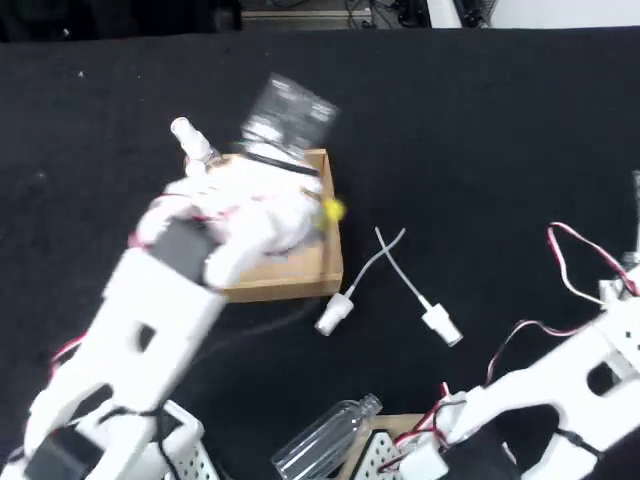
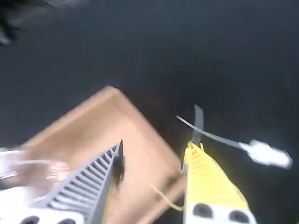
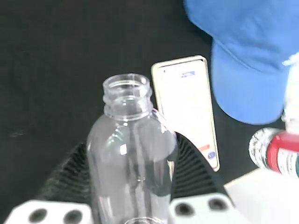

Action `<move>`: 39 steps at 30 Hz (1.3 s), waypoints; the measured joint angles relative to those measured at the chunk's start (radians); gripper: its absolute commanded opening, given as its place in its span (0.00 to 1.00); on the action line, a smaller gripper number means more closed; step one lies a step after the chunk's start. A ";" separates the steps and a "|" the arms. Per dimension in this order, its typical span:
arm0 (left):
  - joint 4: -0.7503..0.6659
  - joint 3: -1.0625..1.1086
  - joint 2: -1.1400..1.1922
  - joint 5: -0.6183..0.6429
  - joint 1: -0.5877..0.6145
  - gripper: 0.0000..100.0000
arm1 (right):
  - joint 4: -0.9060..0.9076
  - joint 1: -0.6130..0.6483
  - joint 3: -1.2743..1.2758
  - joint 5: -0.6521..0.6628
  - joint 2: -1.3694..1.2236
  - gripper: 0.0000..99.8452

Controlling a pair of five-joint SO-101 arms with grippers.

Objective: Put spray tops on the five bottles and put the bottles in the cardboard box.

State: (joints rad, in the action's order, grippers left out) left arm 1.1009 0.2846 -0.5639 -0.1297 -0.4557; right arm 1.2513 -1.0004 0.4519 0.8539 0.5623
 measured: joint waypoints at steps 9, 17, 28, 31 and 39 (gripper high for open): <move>-0.158 0.095 0.321 -0.005 -0.212 0.20 | -0.020 -0.147 -0.189 -0.005 -0.281 0.01; -0.465 0.144 0.543 0.230 -0.328 0.30 | -0.020 -0.181 -0.328 -0.005 -0.440 0.01; -0.615 0.041 0.842 0.664 -0.336 0.30 | -0.021 -0.181 -0.345 -0.005 -0.482 0.01; -0.615 0.005 0.875 0.741 -0.353 0.30 | -0.021 -0.181 -0.345 -0.005 -0.482 0.01; -0.615 0.000 0.879 0.631 -0.442 0.21 | -0.021 -0.181 -0.345 -0.005 -0.482 0.01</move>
State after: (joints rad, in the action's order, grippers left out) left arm 0.4856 0.2846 0.3153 0.5010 -0.8976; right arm 1.2298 -1.1815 0.1066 0.8493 0.0806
